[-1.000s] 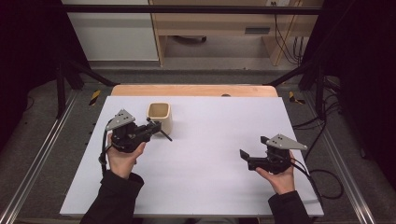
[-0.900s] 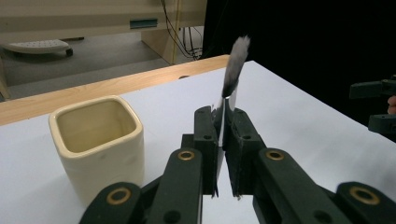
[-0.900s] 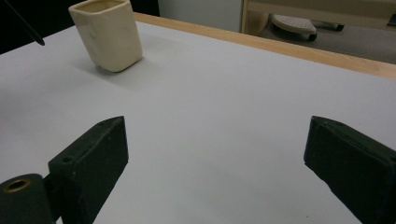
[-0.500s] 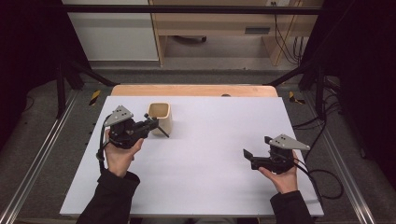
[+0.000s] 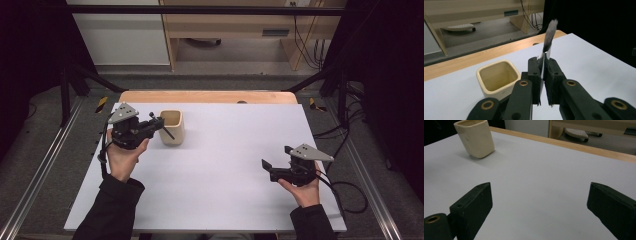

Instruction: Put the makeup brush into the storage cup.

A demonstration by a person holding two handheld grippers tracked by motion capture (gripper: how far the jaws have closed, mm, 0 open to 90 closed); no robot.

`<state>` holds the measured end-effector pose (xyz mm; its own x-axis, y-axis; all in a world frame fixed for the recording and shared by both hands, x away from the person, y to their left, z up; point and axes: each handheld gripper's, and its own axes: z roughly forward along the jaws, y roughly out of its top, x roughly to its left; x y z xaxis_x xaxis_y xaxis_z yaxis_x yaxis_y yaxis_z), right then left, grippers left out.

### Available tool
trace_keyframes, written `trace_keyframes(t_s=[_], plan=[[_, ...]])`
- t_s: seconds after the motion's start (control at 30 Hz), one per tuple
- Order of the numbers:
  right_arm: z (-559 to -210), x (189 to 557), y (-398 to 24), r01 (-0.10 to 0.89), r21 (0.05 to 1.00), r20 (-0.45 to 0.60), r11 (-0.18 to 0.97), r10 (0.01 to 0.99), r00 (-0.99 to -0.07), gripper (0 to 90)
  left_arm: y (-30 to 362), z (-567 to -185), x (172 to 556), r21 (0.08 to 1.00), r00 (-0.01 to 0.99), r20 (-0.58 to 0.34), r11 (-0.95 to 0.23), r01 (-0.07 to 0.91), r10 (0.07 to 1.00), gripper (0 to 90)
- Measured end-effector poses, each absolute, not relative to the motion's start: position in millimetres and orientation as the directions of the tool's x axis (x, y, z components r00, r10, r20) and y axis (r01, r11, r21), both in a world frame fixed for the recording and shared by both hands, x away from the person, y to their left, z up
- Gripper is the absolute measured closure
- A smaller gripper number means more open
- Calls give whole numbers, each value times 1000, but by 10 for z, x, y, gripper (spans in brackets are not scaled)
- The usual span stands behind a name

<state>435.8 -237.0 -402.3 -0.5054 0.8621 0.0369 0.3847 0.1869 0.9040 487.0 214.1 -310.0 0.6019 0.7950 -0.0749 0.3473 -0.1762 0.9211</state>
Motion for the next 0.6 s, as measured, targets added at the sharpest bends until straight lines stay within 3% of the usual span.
trace_keyframes(t_s=[0.6], plan=[[-4024, 4360, -2368, 380, 905, 36, 191, 857, -515, 65, 2137, -2913, 5021, 914, 593, -59, -196, 356, 803, 836]])
